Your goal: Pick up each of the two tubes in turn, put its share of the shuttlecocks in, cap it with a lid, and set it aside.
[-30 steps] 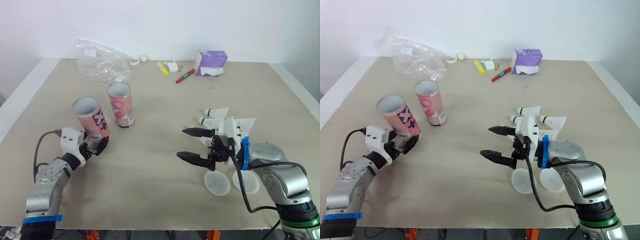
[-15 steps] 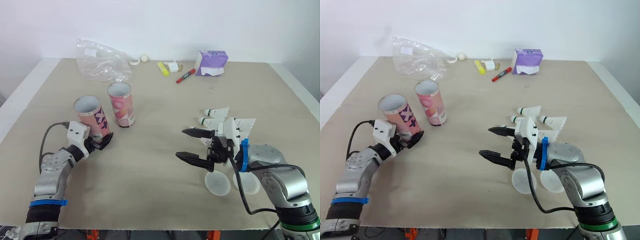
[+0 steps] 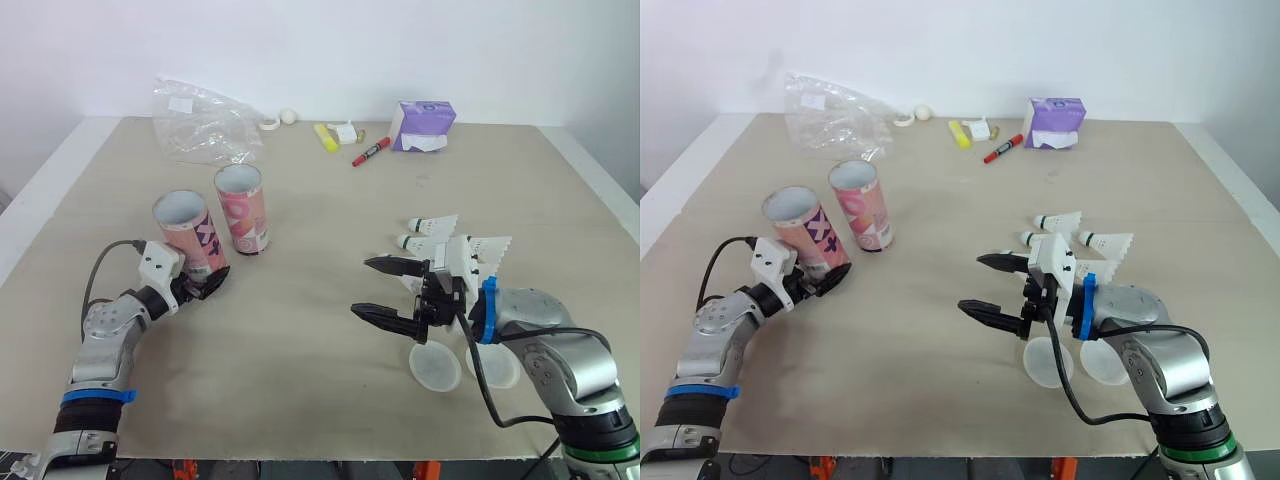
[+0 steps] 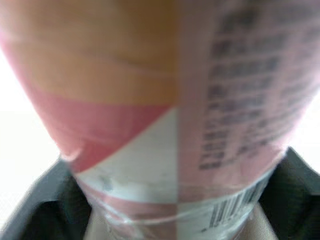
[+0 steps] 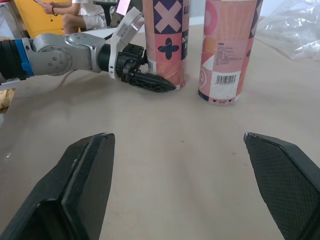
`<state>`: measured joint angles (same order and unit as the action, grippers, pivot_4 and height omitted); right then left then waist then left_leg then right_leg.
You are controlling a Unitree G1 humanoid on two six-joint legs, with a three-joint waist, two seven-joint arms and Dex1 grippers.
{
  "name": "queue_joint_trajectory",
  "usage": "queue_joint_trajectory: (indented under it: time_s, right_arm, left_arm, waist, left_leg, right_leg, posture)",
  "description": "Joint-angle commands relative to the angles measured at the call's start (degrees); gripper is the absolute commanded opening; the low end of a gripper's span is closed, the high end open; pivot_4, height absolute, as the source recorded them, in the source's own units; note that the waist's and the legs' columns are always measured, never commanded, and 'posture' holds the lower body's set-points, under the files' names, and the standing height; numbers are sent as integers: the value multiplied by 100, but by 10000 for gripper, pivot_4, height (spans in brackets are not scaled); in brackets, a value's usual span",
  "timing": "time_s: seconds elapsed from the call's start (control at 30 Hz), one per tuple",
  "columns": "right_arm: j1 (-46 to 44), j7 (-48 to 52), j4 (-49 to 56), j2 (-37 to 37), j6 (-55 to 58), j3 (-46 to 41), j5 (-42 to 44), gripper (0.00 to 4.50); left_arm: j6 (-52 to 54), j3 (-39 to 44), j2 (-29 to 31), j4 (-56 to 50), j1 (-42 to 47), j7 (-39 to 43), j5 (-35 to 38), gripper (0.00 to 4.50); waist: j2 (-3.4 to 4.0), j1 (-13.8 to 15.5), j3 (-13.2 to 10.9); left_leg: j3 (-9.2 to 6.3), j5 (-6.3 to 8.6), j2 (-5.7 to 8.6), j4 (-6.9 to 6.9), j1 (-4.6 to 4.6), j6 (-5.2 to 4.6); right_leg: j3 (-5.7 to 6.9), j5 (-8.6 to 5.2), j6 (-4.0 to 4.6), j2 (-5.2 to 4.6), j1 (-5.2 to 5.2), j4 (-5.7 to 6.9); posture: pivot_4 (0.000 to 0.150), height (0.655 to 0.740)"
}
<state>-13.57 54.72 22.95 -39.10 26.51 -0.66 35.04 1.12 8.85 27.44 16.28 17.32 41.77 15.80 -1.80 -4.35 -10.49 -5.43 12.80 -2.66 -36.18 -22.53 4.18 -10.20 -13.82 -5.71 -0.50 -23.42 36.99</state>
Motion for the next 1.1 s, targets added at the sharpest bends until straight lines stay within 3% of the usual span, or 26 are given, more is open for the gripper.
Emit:
queue_joint_trajectory:
  time_s: [0.03,0.33,0.47,0.63,0.73,0.97,1.1]
  right_arm:
    - [-37,-15,250,-62,-1,-222,113,45000]
    - [0,-14,280,-59,5,-219,140,45000]
    - [42,33,341,-50,-7,-253,231,45000]
    - [81,171,497,-58,-143,-343,375,45000]
    - [288,467,718,-307,-523,-289,7,45000]
    - [830,627,953,-569,-586,-621,184,45000]
    - [1271,554,1188,-630,-562,-980,284,45000]
  left_arm:
    - [-68,80,-2,17,78,18,71,33084]
    - [-242,38,116,40,63,71,-50,33084]
    - [-284,-50,307,-437,-231,372,-61,33084]
    - [-193,-247,950,-1464,-788,1146,-34,33084]
    - [205,-478,1392,-2197,-889,1600,82,33084]
    - [845,-1504,1956,-2798,-105,2478,-222,33084]
    - [1697,-2436,1956,-3197,928,2933,-539,33084]
  waist:
    - [0,0,0]
    - [0,0,0]
    - [0,-6,0]
    - [1,-3,0]
    - [1,5,-1]
    - [0,8,-3]
    - [-2,8,-4]
  left_leg:
    - [0,0,0,0,0,0]
    - [0,0,0,0,0,0]
    - [0,0,0,2,0,0]
    - [0,0,-2,17,0,0]
    - [0,0,-3,22,-1,0]
    - [-2,1,-2,22,-3,1]
    - [-4,0,-2,22,-4,1]
  right_leg:
    - [0,0,0,0,0,0]
    - [0,1,-1,0,0,0]
    - [0,-1,0,0,-1,0]
    - [0,-9,4,0,-4,0]
    - [0,-12,6,0,-8,0]
    - [0,-32,31,0,-8,0]
    - [1,-32,30,2,-7,0]
  posture:
    - [1500,7400]
    - [1500,7400]
    - [1500,7400]
    - [1500,7400]
    - [1500,7400]
    - [1500,7400]
    - [1500,7400]
